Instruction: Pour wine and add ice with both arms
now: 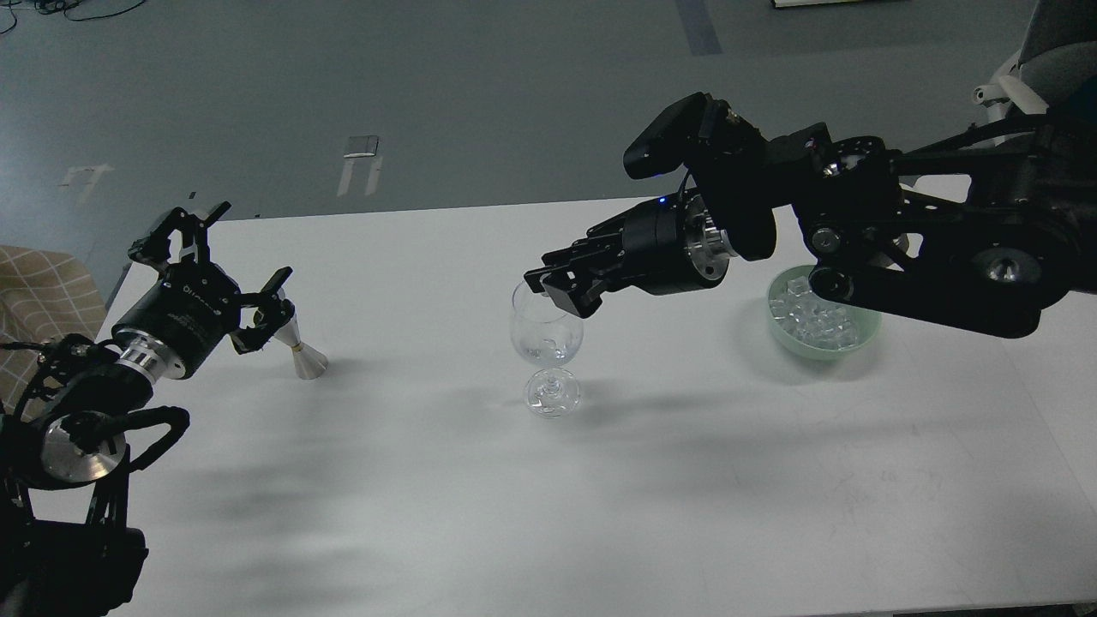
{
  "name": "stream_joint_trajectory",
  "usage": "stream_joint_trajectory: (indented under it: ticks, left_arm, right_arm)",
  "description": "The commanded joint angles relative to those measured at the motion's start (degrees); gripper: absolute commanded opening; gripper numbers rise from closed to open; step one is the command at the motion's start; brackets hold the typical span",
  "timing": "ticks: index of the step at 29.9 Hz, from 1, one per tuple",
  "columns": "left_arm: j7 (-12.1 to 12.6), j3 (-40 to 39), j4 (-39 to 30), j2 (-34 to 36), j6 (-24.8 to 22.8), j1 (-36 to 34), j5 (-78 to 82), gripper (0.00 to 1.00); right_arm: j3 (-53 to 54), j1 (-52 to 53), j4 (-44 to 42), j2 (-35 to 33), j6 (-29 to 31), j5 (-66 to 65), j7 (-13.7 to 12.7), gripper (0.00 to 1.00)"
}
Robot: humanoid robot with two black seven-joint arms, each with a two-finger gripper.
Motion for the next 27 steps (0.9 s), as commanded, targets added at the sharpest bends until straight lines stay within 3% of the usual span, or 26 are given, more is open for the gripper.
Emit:
stream_joint_trajectory:
  ticks: [1,15,18,22,27]
  left_arm:
    - [-0.1,0.0,0.1,0.0,0.0,0.0,0.0,0.96]
    - [-0.1,0.0,0.1,0.3,-0.1,-0.1,0.0,0.96]
    - [-0.1,0.0,0.1,0.3,-0.1,-0.1,0.0,0.96]
    - [-0.1,0.0,0.1,0.4,-0.1,-0.2,0.0,0.96]
    - [-0.3,0.0,1.0,0.8,-0.4,-1.6,-0.1,0.96]
  right_arm:
    - [0.1,-0.5,-0.7,0.8,-0.4,0.1,-0.1,0.29]
    - [0.1,-0.8,-0.9,1.9,-1.3,0.2,-0.7,0.39]
    - [0.5,-0.8,-1.1,1.3,-1.9,0.9,-0.7,0.54]
    - [4.4,-1.0,-5.8,-1.7,-5.2,11.9,-0.9,0.95]
    - [12.8,-4.3,-13.9,-4.1,-6.8,27.9,-0.8,0.99]
